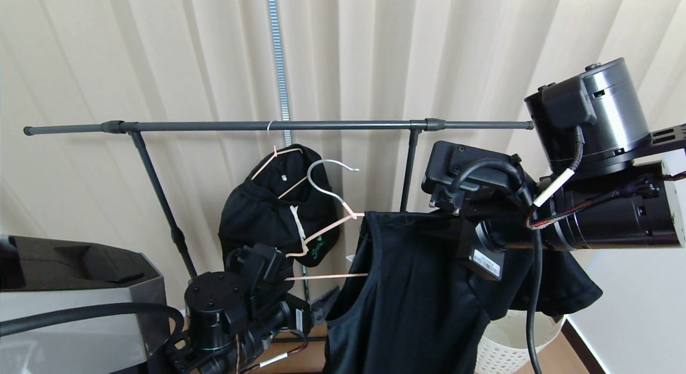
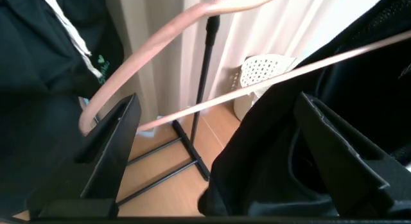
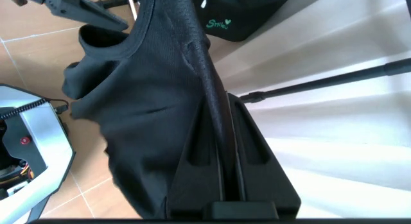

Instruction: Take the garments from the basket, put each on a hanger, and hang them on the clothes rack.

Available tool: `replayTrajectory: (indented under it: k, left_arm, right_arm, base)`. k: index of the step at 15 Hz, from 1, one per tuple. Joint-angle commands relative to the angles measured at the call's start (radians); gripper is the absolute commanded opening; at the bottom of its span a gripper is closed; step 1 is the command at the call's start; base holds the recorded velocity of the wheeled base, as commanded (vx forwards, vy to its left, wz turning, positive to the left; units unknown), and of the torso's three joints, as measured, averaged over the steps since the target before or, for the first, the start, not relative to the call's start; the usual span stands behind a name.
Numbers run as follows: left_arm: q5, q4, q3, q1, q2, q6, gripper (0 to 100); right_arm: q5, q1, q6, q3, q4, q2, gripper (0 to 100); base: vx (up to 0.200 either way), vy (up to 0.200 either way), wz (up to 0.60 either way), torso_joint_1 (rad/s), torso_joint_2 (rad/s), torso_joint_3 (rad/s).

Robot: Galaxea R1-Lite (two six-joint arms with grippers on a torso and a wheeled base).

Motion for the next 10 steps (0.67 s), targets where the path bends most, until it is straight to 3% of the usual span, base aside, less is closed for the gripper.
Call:
replayTrajectory:
  k: [1,10]
  left_arm:
    - [0.000,-0.001,0.005,-0.009,0.000,-0.002,100]
    - [0.003,-0.001,0.026,-0.051,-0.046,-0.018,100]
  right_arm:
    - [0.000,0.000,-0.001,0.003,-0.001,-0.011,0]
    - [-0.002,0.001,-0.001,0.003,-0.001,-0.008,0]
  base:
    - [0.000,0.000,0.00,0.000,0.00,0.000]
    - [0.000,0.000,0.00,0.000,0.00,0.000]
